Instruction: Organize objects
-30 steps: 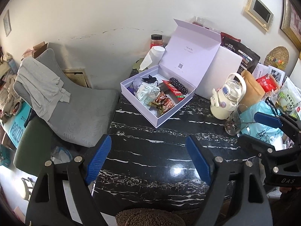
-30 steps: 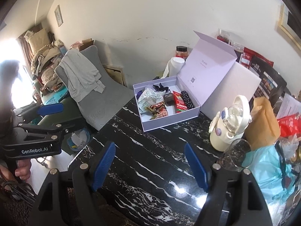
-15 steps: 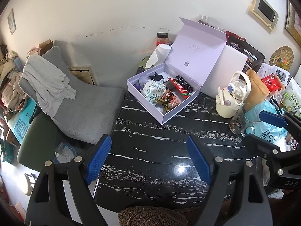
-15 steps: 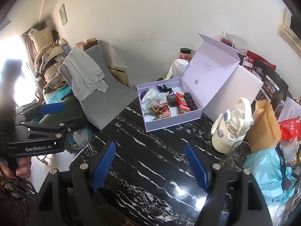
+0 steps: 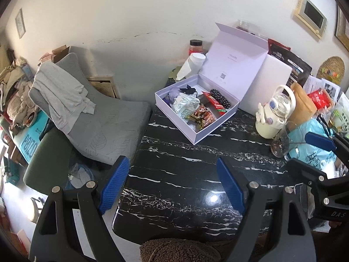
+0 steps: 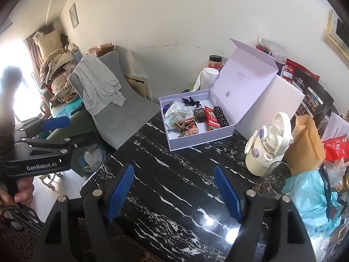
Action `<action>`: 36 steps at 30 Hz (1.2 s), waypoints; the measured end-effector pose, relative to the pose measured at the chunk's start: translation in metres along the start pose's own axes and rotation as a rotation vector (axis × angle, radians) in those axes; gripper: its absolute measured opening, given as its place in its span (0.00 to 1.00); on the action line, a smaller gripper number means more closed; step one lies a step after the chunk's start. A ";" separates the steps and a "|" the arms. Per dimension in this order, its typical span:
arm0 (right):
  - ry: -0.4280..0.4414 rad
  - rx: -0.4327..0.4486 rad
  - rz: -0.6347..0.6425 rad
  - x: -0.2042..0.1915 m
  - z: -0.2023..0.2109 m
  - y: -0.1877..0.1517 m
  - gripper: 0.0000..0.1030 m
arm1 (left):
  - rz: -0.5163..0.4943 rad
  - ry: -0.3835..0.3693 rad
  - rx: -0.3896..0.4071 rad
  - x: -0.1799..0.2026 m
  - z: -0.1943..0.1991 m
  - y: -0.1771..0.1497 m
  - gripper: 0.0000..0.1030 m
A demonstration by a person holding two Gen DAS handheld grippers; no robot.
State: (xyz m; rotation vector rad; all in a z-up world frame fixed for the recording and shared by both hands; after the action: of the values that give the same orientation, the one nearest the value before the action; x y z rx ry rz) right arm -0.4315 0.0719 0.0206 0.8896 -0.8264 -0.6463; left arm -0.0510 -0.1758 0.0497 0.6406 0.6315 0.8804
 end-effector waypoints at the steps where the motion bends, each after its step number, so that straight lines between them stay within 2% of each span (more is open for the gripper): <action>1: 0.000 0.002 0.000 0.000 0.000 0.000 0.75 | 0.003 0.000 0.001 -0.001 0.001 0.000 0.79; 16: -0.003 0.007 0.005 -0.001 0.001 0.000 0.75 | -0.018 0.018 -0.023 -0.004 0.000 -0.005 0.79; 36: -0.019 -0.015 0.001 0.003 -0.001 -0.004 0.75 | -0.064 0.002 -0.039 0.006 -0.012 -0.009 0.79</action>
State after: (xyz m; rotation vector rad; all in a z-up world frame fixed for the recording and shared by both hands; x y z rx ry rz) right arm -0.4295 0.0682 0.0179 0.8702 -0.8381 -0.6603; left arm -0.0521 -0.1722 0.0337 0.5816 0.6317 0.8318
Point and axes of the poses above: each gripper's, at about its wrist camera, not at the fingertips, and z roughly against the way its jaws point, x to its right, y to its top, the point moved 7 cm from there along -z, roughly the way its jaws point, and after that the axes turned 9 degrees about x, right-handed, at the moved point
